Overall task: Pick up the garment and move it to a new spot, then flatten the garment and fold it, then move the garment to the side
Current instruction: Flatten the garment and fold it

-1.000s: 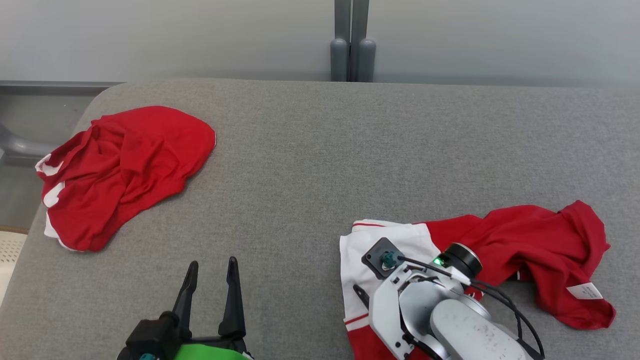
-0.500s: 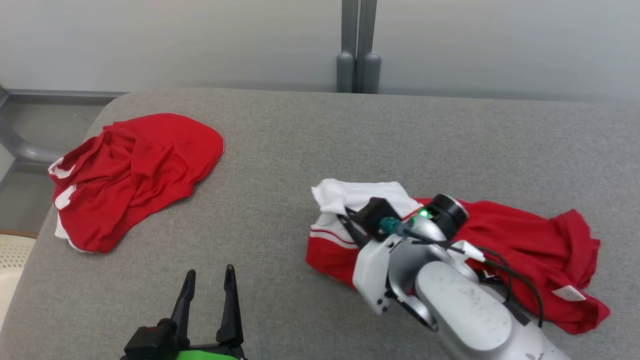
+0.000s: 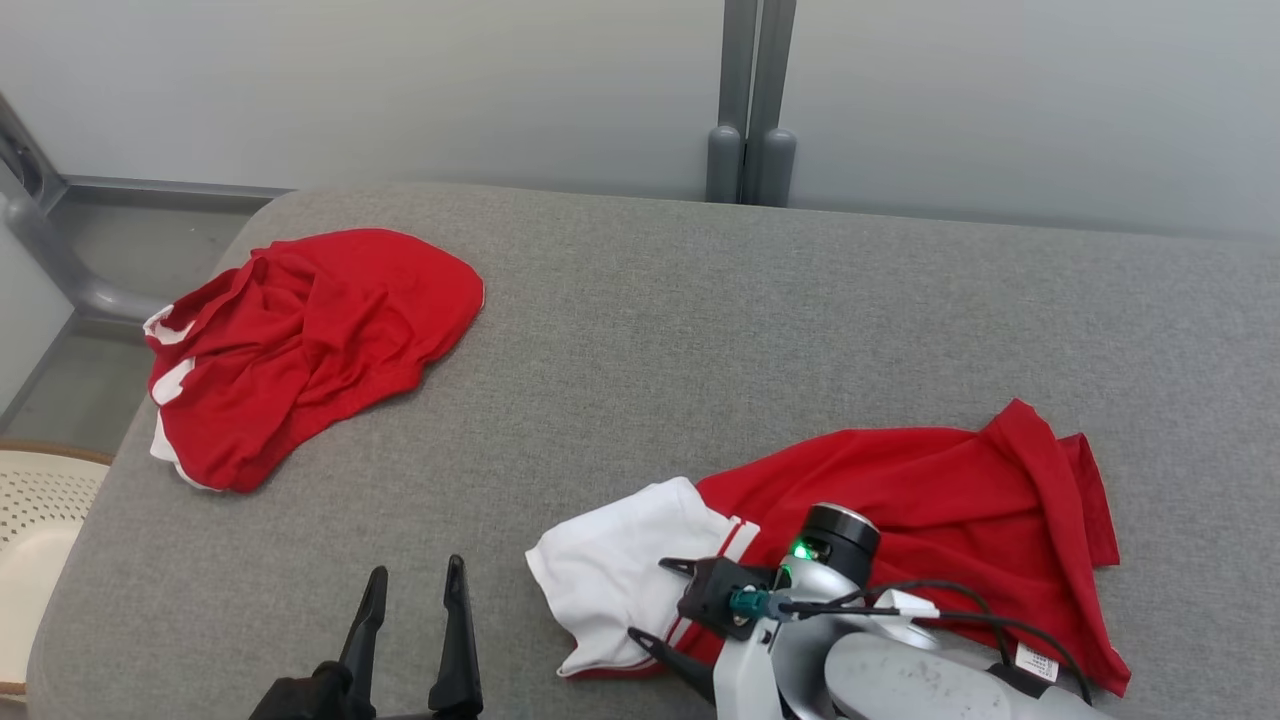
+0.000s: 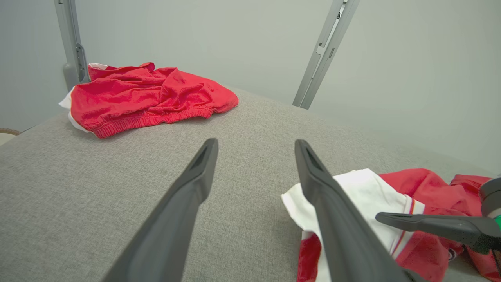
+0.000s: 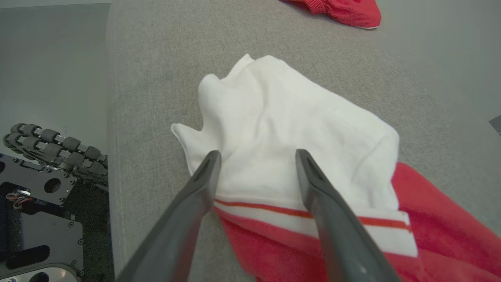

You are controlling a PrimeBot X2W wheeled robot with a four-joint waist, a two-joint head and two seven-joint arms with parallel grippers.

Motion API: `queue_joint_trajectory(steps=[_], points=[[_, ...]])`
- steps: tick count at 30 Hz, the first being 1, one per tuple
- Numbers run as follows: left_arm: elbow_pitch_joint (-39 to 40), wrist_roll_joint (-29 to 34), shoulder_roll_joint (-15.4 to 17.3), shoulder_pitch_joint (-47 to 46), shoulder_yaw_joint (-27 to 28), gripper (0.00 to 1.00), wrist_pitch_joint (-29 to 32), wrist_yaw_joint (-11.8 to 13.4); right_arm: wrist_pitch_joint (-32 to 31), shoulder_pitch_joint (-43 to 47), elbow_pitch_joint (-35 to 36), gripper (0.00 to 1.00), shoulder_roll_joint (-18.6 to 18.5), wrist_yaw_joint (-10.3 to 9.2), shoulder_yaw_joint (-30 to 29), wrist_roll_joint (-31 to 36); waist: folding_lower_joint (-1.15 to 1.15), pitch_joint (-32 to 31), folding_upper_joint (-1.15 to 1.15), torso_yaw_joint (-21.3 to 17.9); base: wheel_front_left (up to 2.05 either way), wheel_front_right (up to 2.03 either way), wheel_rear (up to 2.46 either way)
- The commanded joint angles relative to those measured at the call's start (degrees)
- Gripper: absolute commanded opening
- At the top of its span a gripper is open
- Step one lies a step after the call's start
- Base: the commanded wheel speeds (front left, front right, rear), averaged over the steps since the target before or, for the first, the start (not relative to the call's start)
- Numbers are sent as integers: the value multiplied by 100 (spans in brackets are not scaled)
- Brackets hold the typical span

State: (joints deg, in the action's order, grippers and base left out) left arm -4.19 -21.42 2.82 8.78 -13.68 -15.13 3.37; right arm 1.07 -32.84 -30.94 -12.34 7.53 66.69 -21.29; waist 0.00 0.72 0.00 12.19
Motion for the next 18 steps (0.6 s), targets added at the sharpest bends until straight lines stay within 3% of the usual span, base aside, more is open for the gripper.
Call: queue_joint_trajectory(steps=[1,4,8,13,18], points=[[15,-5,15,83,39,100,-2,30,86,56,63,100,-95,-8,-73,-85,0,-51,0,-50,0,0,0],[8,41,15,246,111,100,-2,35,262,272,411,100,-287,-8,-382,-229,0,-179,0,-158,0,0,0],[87,84,15,400,243,100,-2,54,518,807,1110,100,-826,-8,-1431,-354,0,-287,0,-368,0,0,0],[164,154,15,464,363,100,-2,5,1115,2097,1612,100,-1192,-7,-3734,-6,0,-332,0,-614,0,0,0],[161,273,15,488,437,100,-2,-70,1373,3328,1614,100,-899,-4,-5645,584,0,-376,0,-778,0,0,0]])
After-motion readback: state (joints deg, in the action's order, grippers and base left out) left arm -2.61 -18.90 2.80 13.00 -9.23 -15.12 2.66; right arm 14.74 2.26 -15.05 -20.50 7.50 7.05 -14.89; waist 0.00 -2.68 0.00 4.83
